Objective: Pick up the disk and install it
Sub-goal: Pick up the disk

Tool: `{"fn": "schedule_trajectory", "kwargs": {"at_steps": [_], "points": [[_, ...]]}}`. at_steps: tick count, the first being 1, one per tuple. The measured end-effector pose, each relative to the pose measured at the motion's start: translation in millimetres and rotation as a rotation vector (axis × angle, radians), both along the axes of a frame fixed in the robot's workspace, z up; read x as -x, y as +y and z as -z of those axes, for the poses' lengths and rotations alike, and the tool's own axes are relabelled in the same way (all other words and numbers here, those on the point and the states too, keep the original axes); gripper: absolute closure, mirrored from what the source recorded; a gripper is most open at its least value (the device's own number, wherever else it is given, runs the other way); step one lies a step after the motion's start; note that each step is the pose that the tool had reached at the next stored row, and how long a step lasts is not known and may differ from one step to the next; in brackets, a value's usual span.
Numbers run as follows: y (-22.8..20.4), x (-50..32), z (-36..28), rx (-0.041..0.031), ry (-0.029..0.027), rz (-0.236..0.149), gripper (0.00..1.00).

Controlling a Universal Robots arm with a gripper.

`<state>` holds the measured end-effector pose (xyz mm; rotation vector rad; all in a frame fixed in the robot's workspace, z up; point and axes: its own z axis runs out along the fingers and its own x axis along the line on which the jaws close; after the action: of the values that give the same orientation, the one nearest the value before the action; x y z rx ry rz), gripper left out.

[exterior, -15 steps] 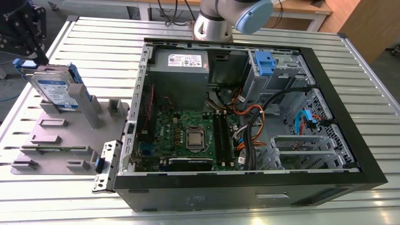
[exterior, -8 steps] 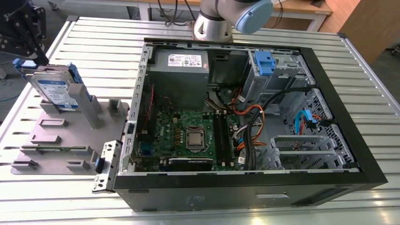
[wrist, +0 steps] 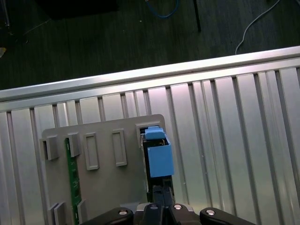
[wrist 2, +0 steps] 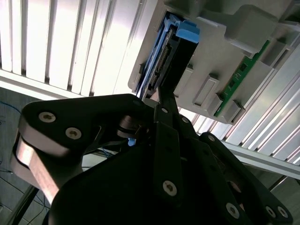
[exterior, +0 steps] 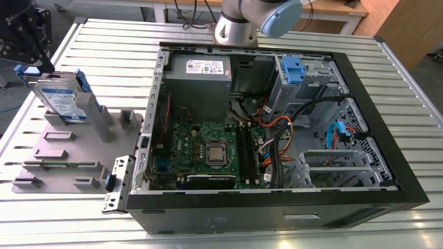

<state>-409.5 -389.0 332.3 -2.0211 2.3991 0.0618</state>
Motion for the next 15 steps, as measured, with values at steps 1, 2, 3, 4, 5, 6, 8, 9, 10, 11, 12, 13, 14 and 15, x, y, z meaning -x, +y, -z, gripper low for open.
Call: {"fn": "schedule_trajectory", "kwargs": {"at_steps": [1, 2, 3, 4, 5, 6, 8, 9, 10, 11, 12, 13, 14, 15], "points": [[0.0, 0.0, 0.0, 0.0000, 0.0000, 0.000, 0.89], [0.0, 0.0, 0.1, 0.0000, -0.0001, 0.000, 0.89], [0.0, 0.0, 0.1, 0.0000, 0.0000, 0.000, 0.89], [0.0, 0.0, 0.1, 0.0000, 0.0000, 0.000, 0.89], [0.0, 0.0, 0.1, 0.0000, 0.0000, 0.000, 0.89], [0.0, 0.0, 0.1, 0.0000, 0.0000, 0.000, 0.89], [0.0, 0.0, 0.2, 0.0000, 0.0000, 0.000, 0.89], [0.0, 0.0, 0.2, 0.0000, 0.0000, 0.000, 0.89], [0.0, 0.0, 0.2, 0.0000, 0.0000, 0.000, 0.83], [0.0, 0.0, 0.2, 0.0000, 0.0000, 0.000, 0.83], [0.0, 0.0, 0.3, 0.0000, 0.0000, 0.000, 0.77], [0.0, 0.0, 0.3, 0.0000, 0.0000, 0.000, 0.71], [0.0, 0.0, 0.3, 0.0000, -0.0001, 0.000, 0.71], [0.0, 0.0, 0.3, 0.0000, 0.0000, 0.000, 0.59]]}}
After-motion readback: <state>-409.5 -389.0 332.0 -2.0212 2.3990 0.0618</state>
